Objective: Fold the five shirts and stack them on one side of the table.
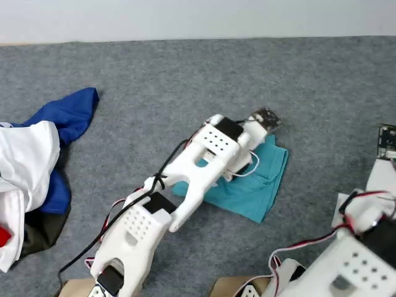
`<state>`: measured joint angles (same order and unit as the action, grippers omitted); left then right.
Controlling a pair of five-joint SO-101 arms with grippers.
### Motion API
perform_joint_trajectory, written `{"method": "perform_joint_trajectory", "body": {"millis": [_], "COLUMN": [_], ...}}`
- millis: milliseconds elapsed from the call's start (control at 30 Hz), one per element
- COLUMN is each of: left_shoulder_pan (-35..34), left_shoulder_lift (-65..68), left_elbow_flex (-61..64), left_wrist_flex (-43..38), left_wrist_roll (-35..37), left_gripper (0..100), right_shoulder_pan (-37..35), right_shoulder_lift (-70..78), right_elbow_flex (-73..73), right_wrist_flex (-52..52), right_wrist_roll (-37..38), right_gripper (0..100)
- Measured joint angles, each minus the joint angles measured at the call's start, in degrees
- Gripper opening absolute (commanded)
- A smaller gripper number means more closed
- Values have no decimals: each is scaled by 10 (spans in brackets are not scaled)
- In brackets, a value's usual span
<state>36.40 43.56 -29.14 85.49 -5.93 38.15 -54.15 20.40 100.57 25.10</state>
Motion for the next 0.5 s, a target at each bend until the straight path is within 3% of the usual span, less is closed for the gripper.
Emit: {"method": "perform_joint_trajectory", "body": {"millis": [500], "left_shoulder_pan": [112], "left_shoulder_lift": [-52], "left_elbow_flex": [0], "left_wrist_flex": [129], "left_wrist_roll": [-2], "left_gripper": [6], "right_shoulder_pan": [0], "right_shoulder_lift": [-69], "right_elbow_flex": [-1], "right_wrist_flex": [0], "right_wrist_roll": [0], "right_gripper": [273]}}
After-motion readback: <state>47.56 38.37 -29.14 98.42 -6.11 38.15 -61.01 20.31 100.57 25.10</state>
